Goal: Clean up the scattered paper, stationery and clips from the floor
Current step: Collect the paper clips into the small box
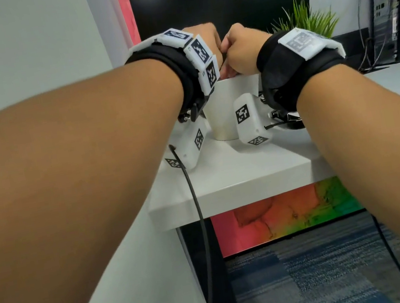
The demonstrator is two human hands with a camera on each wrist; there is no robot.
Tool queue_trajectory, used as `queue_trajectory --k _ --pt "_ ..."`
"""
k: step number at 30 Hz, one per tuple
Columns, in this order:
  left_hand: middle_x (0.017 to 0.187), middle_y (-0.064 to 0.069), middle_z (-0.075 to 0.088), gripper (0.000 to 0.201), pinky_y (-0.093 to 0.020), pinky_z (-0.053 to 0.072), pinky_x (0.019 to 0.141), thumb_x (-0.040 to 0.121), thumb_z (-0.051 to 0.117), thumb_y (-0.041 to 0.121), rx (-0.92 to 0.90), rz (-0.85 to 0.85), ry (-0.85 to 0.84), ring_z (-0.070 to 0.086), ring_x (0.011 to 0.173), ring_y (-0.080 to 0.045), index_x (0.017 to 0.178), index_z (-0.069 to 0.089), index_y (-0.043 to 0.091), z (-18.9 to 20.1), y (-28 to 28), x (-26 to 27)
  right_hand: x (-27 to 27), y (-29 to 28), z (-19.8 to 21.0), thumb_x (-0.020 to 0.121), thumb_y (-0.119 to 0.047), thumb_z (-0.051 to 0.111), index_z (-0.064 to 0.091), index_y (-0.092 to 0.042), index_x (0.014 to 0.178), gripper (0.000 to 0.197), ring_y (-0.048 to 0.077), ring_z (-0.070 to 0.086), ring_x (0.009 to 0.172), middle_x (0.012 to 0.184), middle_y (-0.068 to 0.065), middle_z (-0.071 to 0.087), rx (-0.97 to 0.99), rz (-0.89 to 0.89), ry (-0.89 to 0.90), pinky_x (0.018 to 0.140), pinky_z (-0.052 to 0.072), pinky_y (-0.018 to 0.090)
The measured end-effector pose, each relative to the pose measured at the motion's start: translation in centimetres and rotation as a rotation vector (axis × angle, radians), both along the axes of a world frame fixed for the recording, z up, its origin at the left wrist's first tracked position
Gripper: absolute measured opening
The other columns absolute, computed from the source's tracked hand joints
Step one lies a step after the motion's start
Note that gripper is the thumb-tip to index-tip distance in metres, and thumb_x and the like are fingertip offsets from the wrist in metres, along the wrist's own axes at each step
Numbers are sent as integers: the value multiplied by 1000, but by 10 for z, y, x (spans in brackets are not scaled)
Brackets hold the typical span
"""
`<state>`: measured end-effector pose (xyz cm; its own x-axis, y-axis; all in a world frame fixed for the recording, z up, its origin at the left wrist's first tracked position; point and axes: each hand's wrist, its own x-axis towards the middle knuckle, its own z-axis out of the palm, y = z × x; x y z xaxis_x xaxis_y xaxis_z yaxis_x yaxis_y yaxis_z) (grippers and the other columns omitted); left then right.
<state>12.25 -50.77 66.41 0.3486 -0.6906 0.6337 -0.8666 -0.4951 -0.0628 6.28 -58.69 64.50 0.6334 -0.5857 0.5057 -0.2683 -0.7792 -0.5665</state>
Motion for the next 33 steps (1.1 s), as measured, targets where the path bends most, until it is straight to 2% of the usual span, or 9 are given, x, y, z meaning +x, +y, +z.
queue_trajectory --k 2,4,11,14,17,20,24,28,33 --pt "105 -2 64 20 -37 48 91 89 46 21 -149 -105 19 61 96 -23 104 58 18 4 10 -5 -1 -1 1 78 -8 60 51 -19 100 26 25 62 99 105 8 64 -13 18 -53 88 52 41" --pt "102 1 64 20 -34 49 86 88 43 22 -268 -142 14 60 93 -21 102 58 22 11 27 -8 -3 0 0 80 -6 57 48 -25 86 22 23 61 96 103 6 62 -20 38 -120 85 51 38" --pt "89 7 56 21 -15 40 59 90 44 25 -377 -94 14 57 82 -14 105 59 21 21 156 -3 -12 22 1 86 -14 50 54 -28 82 15 12 60 77 87 1 63 -90 77 -308 91 48 36" --pt "84 5 59 20 -16 43 57 85 49 22 -345 -67 170 60 75 -14 104 54 25 8 227 9 -6 39 8 85 -37 52 56 -36 91 8 21 60 96 98 -2 64 -253 9 -265 92 49 44" --pt "89 1 65 20 -26 49 66 83 50 22 -310 31 261 64 80 -16 103 55 25 -18 285 26 26 48 14 80 -65 42 59 -42 93 31 20 60 91 86 -9 62 -214 144 -296 86 51 38" --pt "93 0 65 15 -28 48 73 85 51 24 -261 166 341 64 86 -20 97 59 25 -51 332 46 35 127 -6 74 -48 42 57 -16 112 52 25 57 93 83 -2 52 -337 312 -225 88 45 39" --pt "94 -3 67 11 -30 47 79 85 54 23 -178 318 484 64 87 -23 94 61 23 -123 394 69 14 254 -38 84 -29 50 53 -19 111 29 12 54 78 90 -4 56 -448 530 -84 83 48 41" --pt "86 -1 64 10 -28 45 74 85 58 18 -78 402 641 61 80 -23 91 62 24 -218 450 73 23 332 -124 88 -12 48 61 -26 105 26 11 58 71 85 -3 65 -526 821 73 73 47 29" --pt "81 1 62 13 -23 39 71 85 58 12 -27 458 768 55 70 -17 85 64 23 -336 500 72 91 382 -293 86 -9 43 61 -24 104 30 21 57 83 87 -1 62 -367 914 491 79 49 35"
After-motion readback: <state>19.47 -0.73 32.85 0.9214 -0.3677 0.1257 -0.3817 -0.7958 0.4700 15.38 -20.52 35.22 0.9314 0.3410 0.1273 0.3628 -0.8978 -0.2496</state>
